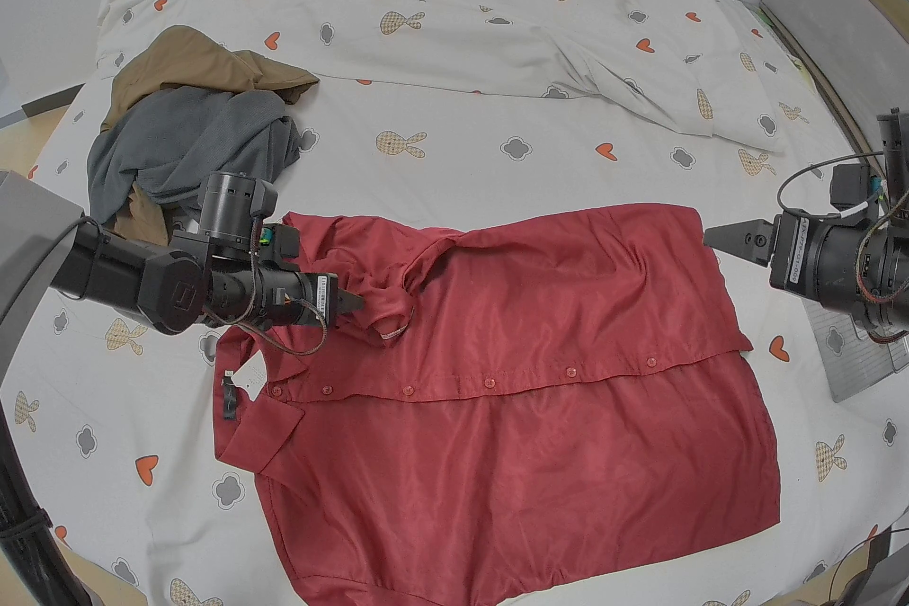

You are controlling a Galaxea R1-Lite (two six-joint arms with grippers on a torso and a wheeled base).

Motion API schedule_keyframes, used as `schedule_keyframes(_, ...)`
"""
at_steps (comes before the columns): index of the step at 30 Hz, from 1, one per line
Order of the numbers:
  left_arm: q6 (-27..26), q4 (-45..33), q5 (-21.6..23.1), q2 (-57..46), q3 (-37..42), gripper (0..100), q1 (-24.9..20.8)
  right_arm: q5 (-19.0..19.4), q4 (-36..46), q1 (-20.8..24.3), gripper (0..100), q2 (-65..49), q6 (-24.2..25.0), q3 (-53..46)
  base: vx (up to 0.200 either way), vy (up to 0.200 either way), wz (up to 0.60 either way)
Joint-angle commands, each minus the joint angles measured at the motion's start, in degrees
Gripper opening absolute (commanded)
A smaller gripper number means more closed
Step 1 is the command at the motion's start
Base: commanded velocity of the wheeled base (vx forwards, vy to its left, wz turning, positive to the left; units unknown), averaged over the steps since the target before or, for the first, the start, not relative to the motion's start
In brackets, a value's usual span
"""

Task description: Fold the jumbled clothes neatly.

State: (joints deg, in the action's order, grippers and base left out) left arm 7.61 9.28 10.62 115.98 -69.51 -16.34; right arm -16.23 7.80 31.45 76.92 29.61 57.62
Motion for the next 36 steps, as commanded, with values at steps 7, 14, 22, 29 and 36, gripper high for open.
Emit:
schedule_keyframes(7,-0.31,0.13,0.02,-1.99,-3.97,0,0.25,-0.03,0.02,0.01,100,0.16,-0.17,-0.23,0.000,0.000,0.00)
schedule_keyframes(14,-2.33,0.04,-1.04,-0.49,-14.25,0,3.59,-0.03,0.02,0.01,100,0.60,-0.34,-0.50,0.000,0.000,0.00)
schedule_keyframes(22,-2.25,0.13,-1.21,4.17,-22.60,0,5.00,-0.03,0.02,-1.22,100,0.86,-0.43,-1.46,0.000,0.000,0.00)
schedule_keyframes(29,-2.33,0.04,-4.82,6.63,-25.32,0,4.65,-0.03,0.11,-1.39,100,0.68,-0.52,-2.43,0.000,0.000,0.00)
schedule_keyframes(36,-4.71,-0.40,-5.17,4.96,-26.20,0,3.85,-0.03,0.37,-2.36,100,0.60,-0.61,-2.69,0.000,0.000,0.00)
